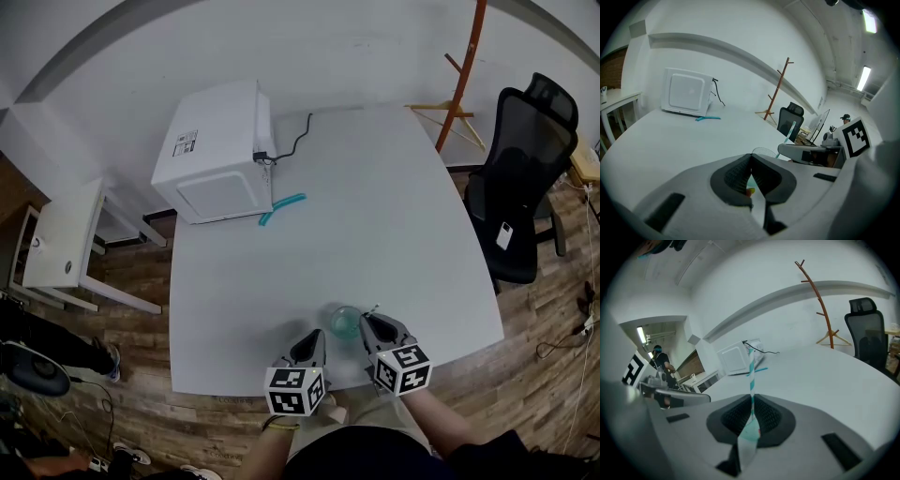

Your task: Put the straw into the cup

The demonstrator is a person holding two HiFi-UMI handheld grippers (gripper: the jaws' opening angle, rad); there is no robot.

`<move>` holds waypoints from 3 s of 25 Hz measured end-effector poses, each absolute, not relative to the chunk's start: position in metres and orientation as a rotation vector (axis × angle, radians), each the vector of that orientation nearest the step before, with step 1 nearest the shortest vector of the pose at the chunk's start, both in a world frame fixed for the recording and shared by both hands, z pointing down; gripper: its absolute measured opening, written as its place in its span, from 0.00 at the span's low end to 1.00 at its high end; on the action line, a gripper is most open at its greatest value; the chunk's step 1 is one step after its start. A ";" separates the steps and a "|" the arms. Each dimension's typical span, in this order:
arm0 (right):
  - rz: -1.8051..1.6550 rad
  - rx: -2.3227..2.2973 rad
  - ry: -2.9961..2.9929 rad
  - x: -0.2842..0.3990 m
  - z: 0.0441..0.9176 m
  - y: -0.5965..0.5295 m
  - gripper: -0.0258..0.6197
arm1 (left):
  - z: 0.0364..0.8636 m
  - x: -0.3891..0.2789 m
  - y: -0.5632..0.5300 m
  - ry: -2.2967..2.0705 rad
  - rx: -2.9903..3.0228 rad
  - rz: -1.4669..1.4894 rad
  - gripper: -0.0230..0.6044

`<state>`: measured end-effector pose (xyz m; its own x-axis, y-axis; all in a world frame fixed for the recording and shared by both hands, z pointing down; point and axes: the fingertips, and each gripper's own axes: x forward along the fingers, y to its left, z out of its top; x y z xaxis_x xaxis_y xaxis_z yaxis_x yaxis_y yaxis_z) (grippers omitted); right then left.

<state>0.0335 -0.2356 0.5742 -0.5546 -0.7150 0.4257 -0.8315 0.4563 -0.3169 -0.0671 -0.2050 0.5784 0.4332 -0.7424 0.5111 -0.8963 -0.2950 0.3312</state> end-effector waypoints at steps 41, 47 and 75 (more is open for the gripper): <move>0.746 1.452 -2.446 0.035 0.560 -0.213 0.21 | 0.563 -0.070 -0.180 -1.340 2.170 0.322 0.07; 0.737 1.475 -2.466 0.032 0.548 -0.202 0.21 | 0.558 -0.070 -0.172 -1.330 2.192 0.317 0.07; 0.501 1.537 -2.560 0.014 0.480 -0.138 0.11 | 0.525 -0.080 -0.119 -1.314 2.313 0.283 0.07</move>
